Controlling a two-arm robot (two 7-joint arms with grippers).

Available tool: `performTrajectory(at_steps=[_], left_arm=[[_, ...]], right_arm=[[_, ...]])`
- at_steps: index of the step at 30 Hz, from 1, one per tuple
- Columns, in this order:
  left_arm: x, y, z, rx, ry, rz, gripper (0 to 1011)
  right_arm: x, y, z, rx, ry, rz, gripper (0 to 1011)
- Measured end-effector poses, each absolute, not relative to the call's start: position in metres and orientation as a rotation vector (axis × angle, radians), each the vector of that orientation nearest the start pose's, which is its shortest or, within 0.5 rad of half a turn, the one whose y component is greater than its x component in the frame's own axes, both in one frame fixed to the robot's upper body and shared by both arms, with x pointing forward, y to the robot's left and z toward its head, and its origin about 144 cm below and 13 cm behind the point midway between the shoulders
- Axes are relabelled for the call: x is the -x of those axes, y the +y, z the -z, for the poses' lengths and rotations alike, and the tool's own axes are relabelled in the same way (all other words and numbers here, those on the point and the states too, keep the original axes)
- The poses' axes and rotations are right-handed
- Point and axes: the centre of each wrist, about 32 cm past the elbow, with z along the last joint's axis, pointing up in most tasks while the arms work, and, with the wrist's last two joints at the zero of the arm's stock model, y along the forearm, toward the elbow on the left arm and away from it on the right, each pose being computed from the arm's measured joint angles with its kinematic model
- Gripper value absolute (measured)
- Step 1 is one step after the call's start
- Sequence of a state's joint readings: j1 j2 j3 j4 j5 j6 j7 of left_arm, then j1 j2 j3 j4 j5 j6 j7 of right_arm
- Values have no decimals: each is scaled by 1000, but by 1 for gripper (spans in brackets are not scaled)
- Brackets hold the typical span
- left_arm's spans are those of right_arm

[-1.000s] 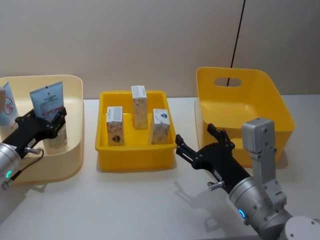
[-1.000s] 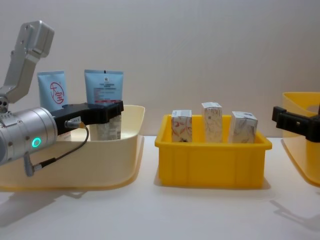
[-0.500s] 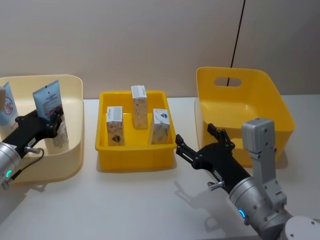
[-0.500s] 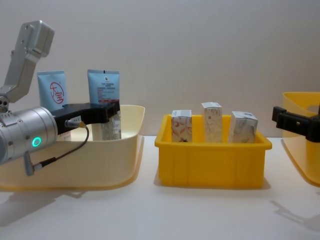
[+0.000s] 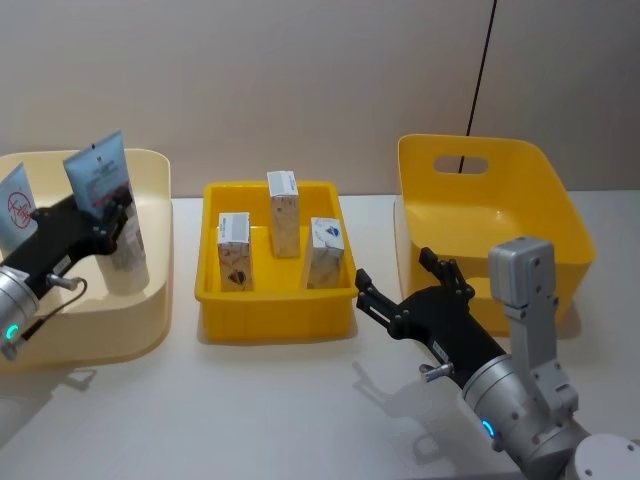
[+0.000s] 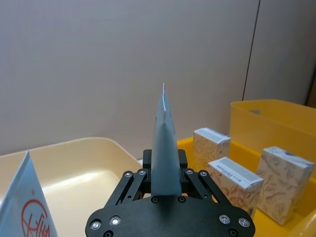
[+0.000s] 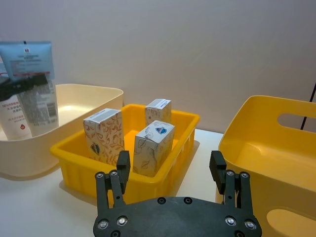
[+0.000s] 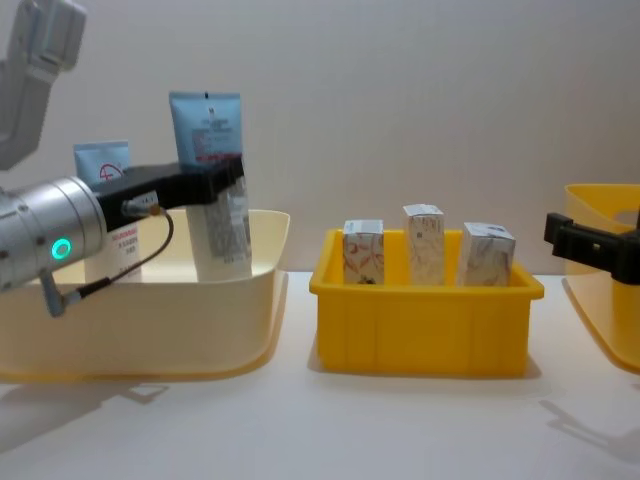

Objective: Bimanual collaborative sorting of washing and personal care products

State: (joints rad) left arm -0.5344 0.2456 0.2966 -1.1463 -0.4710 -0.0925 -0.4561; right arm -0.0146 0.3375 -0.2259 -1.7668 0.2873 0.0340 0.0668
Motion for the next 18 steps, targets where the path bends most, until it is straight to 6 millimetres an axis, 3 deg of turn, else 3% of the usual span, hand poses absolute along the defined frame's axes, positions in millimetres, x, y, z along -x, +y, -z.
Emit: performTrajectory(at_steps=[18], left_arm=[[-593, 255, -1236, 284, -102, -784, 260]], right_arm=[[-443, -237, -1189, -26, -75, 1229, 1001]])
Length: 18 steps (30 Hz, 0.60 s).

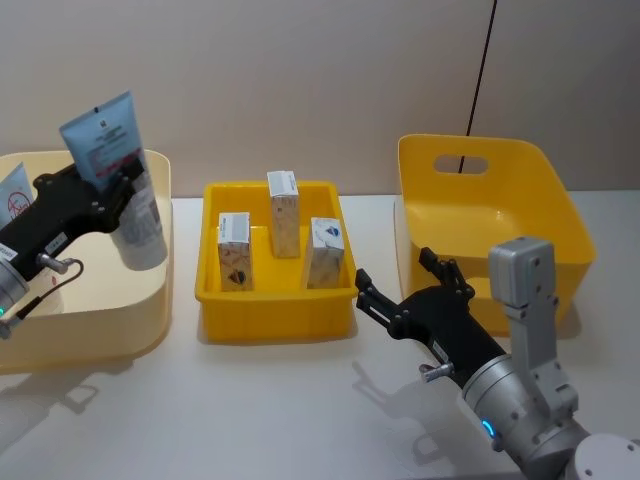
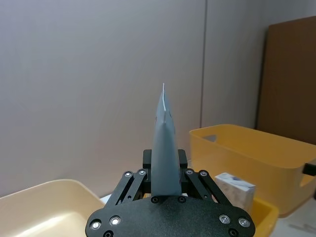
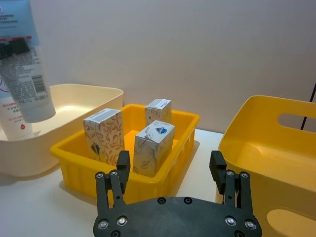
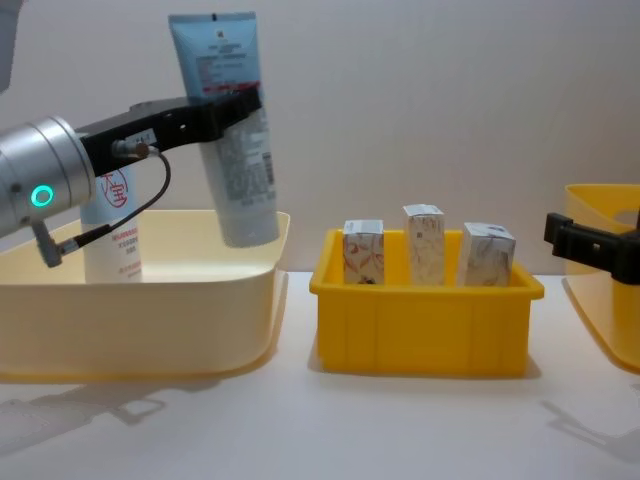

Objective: Bimanual collaborative sorting of washing and personal care products

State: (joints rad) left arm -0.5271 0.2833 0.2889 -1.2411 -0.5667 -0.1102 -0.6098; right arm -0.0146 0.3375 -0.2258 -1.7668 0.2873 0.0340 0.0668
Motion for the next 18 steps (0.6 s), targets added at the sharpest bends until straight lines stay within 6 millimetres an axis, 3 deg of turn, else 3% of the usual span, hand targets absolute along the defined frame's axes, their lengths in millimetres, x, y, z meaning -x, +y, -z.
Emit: performTrajectory(at_steps=[10, 18], left_arm=[[-591, 247, -1243, 316, -107, -656, 260], [-589, 229, -1245, 333, -101, -532, 259]], right_arm=[[-443, -237, -1189, -26, -75, 1229, 1001], [-443, -237, -1189, -26, -75, 1229, 1001]])
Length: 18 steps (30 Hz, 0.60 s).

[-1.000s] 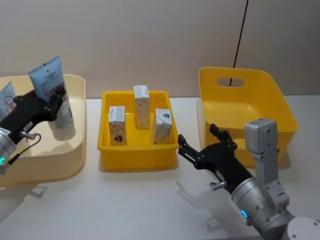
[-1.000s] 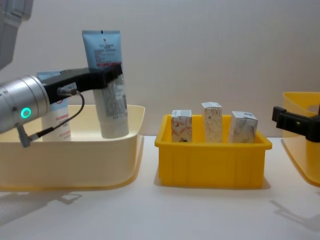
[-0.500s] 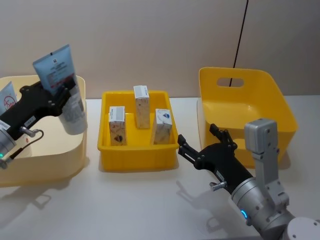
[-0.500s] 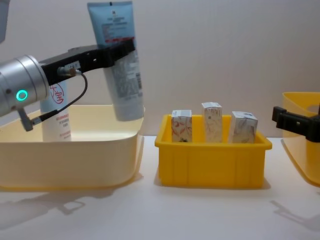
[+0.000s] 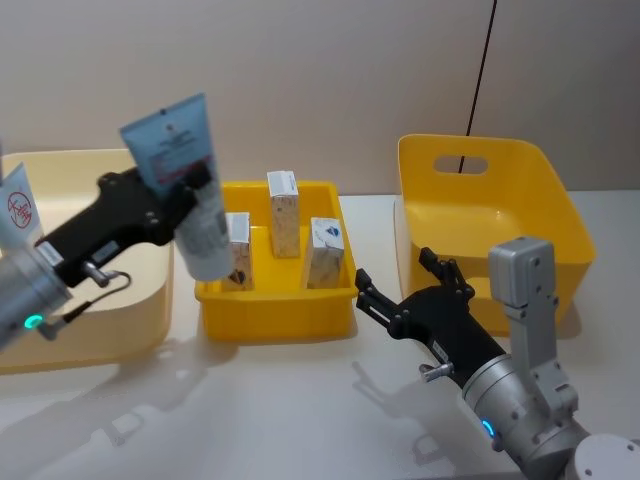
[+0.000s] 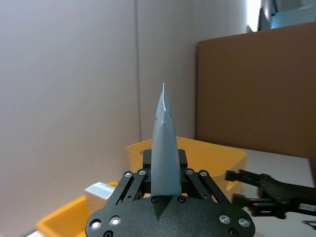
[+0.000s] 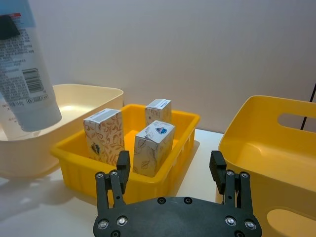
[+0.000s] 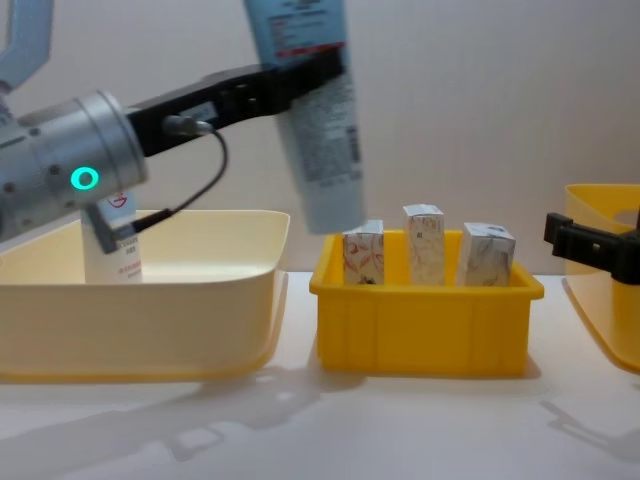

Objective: Bimanual collaborative sorting of washing and personal care products

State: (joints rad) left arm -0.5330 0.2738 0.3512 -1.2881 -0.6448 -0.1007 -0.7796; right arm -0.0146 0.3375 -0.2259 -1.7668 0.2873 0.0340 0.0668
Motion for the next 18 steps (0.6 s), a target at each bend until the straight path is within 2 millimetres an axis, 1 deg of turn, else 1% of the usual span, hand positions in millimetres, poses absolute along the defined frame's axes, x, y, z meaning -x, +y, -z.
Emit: performTrajectory(at_steps=[7, 9, 11, 18], left_arm=[[-585, 208, -1242, 335, -97, -454, 260], [-585, 206, -1242, 335, -97, -449, 260], [-584, 200, -1241, 336, -98, -431, 260], [-582, 193, -1239, 336, -100, -407, 259]], right_arm=[[-443, -237, -1189, -26, -75, 1229, 1001], [-443, -237, -1189, -26, -75, 1229, 1001], [-443, -237, -1189, -26, -75, 1229, 1001], [-443, -237, -1189, -26, -75, 1229, 1001]])
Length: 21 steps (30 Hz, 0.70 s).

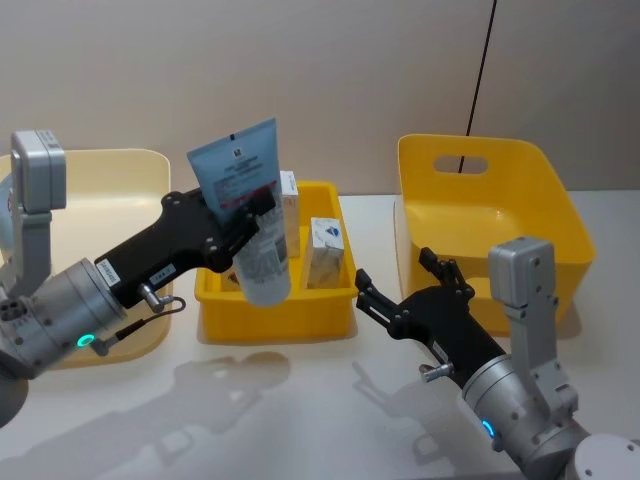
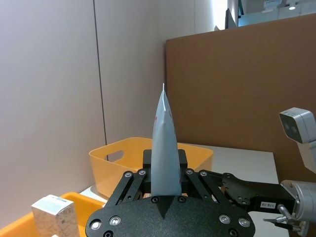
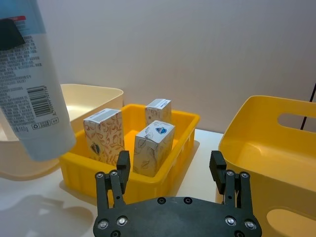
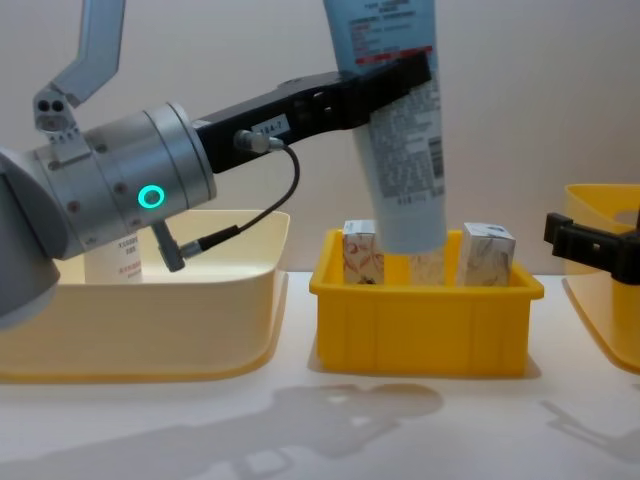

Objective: Bimanual collaborative sorting of washing and personal care products

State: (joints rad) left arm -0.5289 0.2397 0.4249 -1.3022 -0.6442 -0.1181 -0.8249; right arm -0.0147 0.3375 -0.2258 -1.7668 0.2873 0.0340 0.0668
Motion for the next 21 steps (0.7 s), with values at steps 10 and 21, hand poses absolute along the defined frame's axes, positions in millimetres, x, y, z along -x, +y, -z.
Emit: performTrajectory(at_steps=[10, 21], left_arm=[[-580, 185, -1237, 335, -103, -384, 259], [-579, 182, -1237, 335, -104, -374, 260]], right_arm=[[-442, -243, -1192, -33, -82, 1175, 1001], [-440, -255, -1201, -55, -73, 1057, 1001]])
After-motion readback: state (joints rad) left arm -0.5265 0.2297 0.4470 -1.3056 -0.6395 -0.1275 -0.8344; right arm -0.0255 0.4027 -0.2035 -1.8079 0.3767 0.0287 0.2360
